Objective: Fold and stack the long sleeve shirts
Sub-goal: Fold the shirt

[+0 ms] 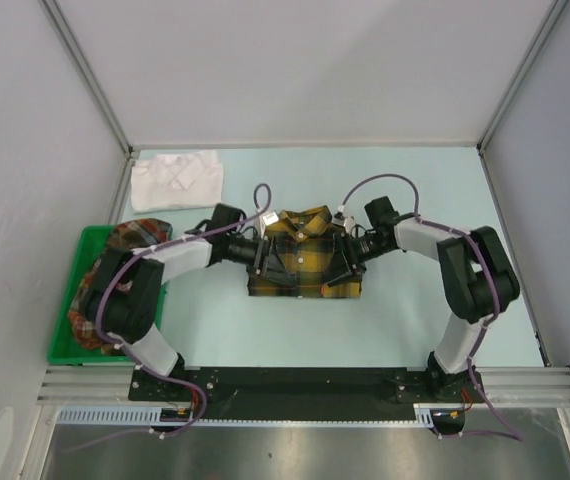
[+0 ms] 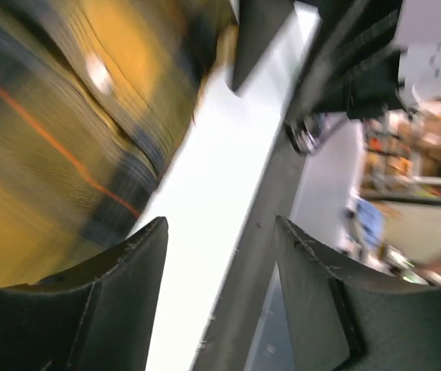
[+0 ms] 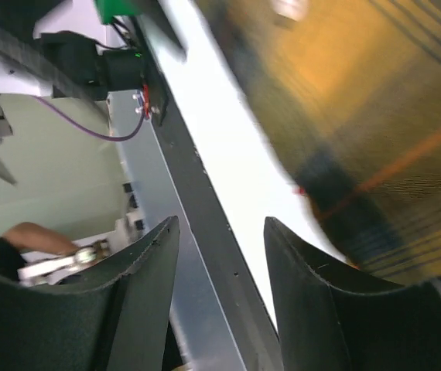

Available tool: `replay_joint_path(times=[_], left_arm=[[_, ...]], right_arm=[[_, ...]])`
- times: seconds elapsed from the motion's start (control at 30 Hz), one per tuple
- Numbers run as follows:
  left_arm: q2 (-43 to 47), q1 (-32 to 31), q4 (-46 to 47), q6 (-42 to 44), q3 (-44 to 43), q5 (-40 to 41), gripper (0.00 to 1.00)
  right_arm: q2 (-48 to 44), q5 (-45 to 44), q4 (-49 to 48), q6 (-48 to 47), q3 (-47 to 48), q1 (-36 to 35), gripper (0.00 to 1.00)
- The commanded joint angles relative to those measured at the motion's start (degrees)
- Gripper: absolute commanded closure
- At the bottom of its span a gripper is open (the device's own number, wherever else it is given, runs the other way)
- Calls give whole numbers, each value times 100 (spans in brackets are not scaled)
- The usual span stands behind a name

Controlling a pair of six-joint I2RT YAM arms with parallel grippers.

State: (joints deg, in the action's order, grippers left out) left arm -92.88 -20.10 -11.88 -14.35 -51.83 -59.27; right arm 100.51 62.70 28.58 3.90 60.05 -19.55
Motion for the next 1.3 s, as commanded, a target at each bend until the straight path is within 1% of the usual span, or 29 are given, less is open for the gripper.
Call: replay_joint_path(times=[0.0, 0.1, 0.13, 0.17, 0.2, 0.27, 0.33, 0.4, 0.47, 0.5, 0.53, 0.57, 0.6, 0.63, 0.67, 0.7, 0.73, 0.77, 0.8, 0.83, 0.87, 0.9, 0.93, 0.97, 1.0, 1.03, 1.13, 1.2, 1.27], left_arm=[[-660, -39, 1091, -894, 604, -147, 38], [-1257, 269, 969, -614, 578, 169, 38], [-1441, 383, 820, -543, 578, 248, 38], [-1678, 636, 767, -499, 613, 362, 37], [-1776, 760, 566, -429, 622, 537, 38], [-1717, 1024, 258, -157, 622, 732, 38], [-1471, 1069, 20, 1, 657, 539, 38], [-892, 1026, -312, 63, 666, 312, 37], [-243, 1016, -857, 414, 386, 537, 35], [-22, 1043, -1469, 737, 211, 765, 35], [189, 1095, -1710, 862, -139, 915, 33], [409, 1200, -1860, 933, -256, 1073, 30], [933, 1262, -2036, 1047, -344, 1406, 27], [1173, 1315, -2090, 1092, -571, 1670, 17], [1454, 1359, -2108, 1083, -652, 1968, 7], [1814, 1368, -2056, 1022, -722, 2302, 1], [1965, 1368, -2029, 961, -888, 2880, 1], [2045, 1377, -2003, 821, -968, 3216, 1], [2072, 1394, -1898, 454, -1021, 3420, 0], [2011, 1412, -1836, 311, -1100, 3526, 1], [1941, 1490, -1783, 249, -1162, 3562, 1], [1845, 1535, -1731, 83, -1232, 3562, 1], [1757, 1622, -1669, -6, -1241, 3501, 1], [1704, 1841, -1608, -94, -1215, 3187, 0], [1668, 1965, -1581, -190, -1163, 3045, 1], [1564, 2227, -1633, -226, -1093, 3009, 1], [1361, 2693, -1897, -287, -935, 2790, 0], [1238, 2888, -1871, -375, -846, 2640, 1], [1159, 2959, -1897, -332, -776, 2604, 1]], right_arm=[[923, 85, -626, 348, -152, 310, 48], [1539, -213, -407, 15, -152, 705, 48], [1698, -492, -188, -108, -82, 777, 49], [1813, -556, -125, -205, -64, 890, 49], [2032, -635, -20, -266, -20, 1083, 50], [2113, -908, 104, -319, 50, 1304, 51], [2034, -1109, 270, -372, 216, 1498, 51], [1886, -1084, 516, -644, 410, 1542, 52], [1543, -953, 1034, -864, 795, 1481, 52], [1420, -752, 1540, -1213, 937, 1437, 52], [1114, -672, 1807, -1408, 1086, 1280, 53], [955, -628, 2009, -1558, 1375, 1209, 53], [744, -592, 2151, -1742, 1447, 1130, 53], [559, -609, 2152, -1770, 1518, 1025, 53], [201, -653, 2074, -1779, 1588, 806, 53], [49, -941, 1751, -1709, 1589, 630, 53], [-83, -1135, 1548, -1709, 1571, 454, 53], [-310, -1354, 1337, -1726, 1571, 8, 53], [-391, -1905, 1117, -1743, 1536, -240, 53], [-444, -2215, 680, -1926, 1501, -486, 52], [-497, -2514, 458, -2085, 1466, -1054, 52], [-506, -3056, 21, -2287, 1379, -1303, 52], [-506, -3297, -280, -2402, 1308, -1593, 51], [-489, -3490, -570, -2612, 1238, -1831, 50], [-375, -3875, -1042, -2692, 1193, -2285, 50], [-287, -4027, -1230, -2780, 1193, -2490, 50], [108, -4458, -1898, -2956, 1211, -3124, 50], [284, -4695, -2328, -3123, 1219, -3509, 50], [496, -4792, -2566, -3290, 1150, -3687, 50]])
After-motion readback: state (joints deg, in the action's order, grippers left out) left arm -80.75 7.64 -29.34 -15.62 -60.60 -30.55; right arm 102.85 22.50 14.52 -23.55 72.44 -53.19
